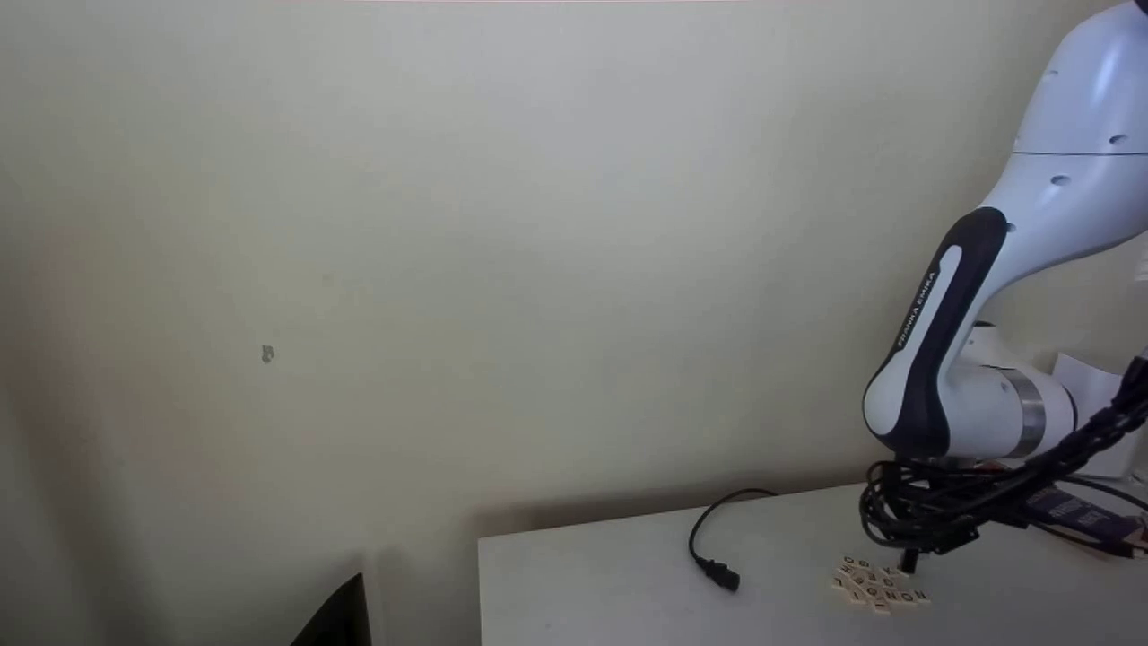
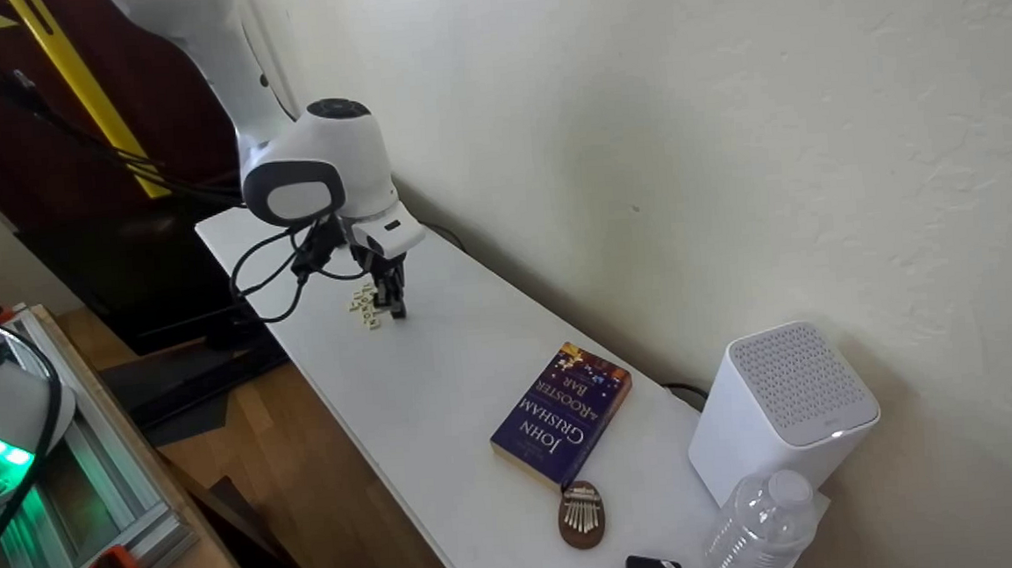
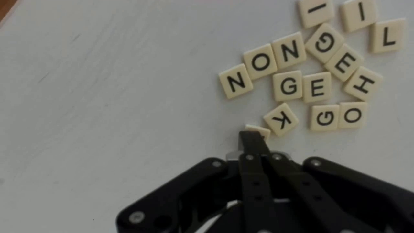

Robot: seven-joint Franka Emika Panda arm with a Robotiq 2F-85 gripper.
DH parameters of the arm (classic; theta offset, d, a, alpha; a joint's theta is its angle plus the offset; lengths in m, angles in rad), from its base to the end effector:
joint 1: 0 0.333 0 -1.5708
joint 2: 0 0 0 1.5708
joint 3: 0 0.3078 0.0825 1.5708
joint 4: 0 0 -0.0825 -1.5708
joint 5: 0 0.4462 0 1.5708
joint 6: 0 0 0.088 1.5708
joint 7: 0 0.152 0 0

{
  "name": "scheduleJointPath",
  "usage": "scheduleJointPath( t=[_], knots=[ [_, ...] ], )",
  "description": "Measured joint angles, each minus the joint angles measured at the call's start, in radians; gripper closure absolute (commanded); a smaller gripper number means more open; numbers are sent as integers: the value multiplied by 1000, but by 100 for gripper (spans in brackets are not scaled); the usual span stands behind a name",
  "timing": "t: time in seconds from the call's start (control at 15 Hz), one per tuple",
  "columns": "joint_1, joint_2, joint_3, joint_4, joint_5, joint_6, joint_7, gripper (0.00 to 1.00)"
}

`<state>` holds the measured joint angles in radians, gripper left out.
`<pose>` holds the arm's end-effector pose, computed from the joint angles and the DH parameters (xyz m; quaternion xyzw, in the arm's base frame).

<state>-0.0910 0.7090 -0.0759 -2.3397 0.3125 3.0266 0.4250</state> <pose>0.4570 -0.1107 -0.0757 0.9037 -0.4281 -0.0052 0.0089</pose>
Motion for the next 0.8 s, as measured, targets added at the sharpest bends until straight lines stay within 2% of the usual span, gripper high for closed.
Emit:
scheduleJointPath(
  t=[0.8],
  knots=[
    [2, 0, -4, 37, 109, -95, 138, 100]
  ],
)
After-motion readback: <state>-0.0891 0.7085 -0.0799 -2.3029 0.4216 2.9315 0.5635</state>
